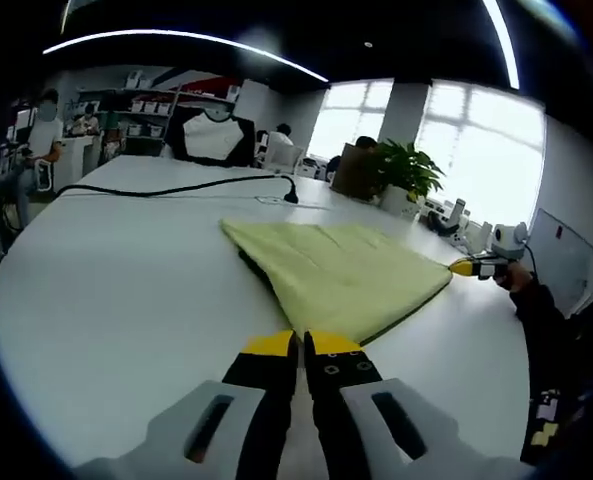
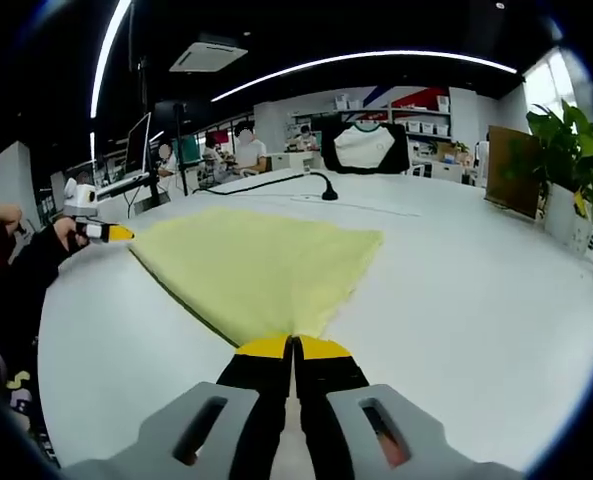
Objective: Fold the garment on the visible template until the final outline fits inside the template.
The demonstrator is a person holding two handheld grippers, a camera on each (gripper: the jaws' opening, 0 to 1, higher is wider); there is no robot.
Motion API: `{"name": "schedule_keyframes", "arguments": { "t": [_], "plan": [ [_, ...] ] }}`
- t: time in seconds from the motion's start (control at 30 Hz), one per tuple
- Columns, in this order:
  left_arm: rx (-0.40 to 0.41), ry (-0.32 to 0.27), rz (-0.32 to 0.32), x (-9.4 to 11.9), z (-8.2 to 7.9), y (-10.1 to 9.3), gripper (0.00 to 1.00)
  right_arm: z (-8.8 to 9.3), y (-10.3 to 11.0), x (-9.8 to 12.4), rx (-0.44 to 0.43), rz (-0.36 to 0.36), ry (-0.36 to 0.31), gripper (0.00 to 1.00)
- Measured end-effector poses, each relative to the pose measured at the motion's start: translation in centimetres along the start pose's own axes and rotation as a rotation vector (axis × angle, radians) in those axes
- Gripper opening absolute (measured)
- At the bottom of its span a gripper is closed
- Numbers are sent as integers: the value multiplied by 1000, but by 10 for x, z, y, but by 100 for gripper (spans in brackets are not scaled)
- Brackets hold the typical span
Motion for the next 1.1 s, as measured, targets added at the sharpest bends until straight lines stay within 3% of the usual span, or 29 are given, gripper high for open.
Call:
{"name": "schedule_keyframes", "arguments": {
  "t": [0.07,0.17,0.23,0.4,0.53,0.63,0.7,0.73,0.8,0.93,1.0,1.1],
  "plan": [
    [-7,-14,-21,5,1,0,2,0,-1,4,-16,4,-20,5],
    [-95,-81,-91,15,-2,-3,1,-4,-4,17,-40,47,-115,6],
    [-83,-103,-114,21,-3,-5,1,-4,-3,26,-43,89,-162,6],
    [-76,-179,-78,32,-15,-18,1,-3,3,32,-125,63,-218,7],
    [-126,-227,-161,42,-21,-30,19,1,10,43,-107,150,-267,10],
    [-130,-226,-198,51,-16,-40,31,5,8,60,-126,211,-310,13],
    [-131,-228,-221,58,-15,-46,34,6,5,72,-136,256,-324,14],
    [-129,-230,-221,62,-15,-49,36,9,4,76,-120,267,-272,14],
    [-167,-284,-236,71,-20,-59,45,8,6,86,-128,270,-299,17],
    [-164,-276,-285,83,-19,-69,67,12,11,99,-143,276,-311,20],
    [-145,-313,-295,93,-22,-72,73,14,14,108,-134,291,-313,22],
    [-168,-323,-337,104,-24,-77,81,15,15,125,-140,317,-350,24]
  ]
}}
Point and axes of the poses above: the point that each gripper's makers call its tool centre point, and the gripper's own axes: x roughly backward along the fingers, y roughly to its left, z roughly out of its underside, the point moved 6 cm from there along x, roughly backward along the fingers, and after that the axes turned 15 degrees about y, right-handed, at the moved point
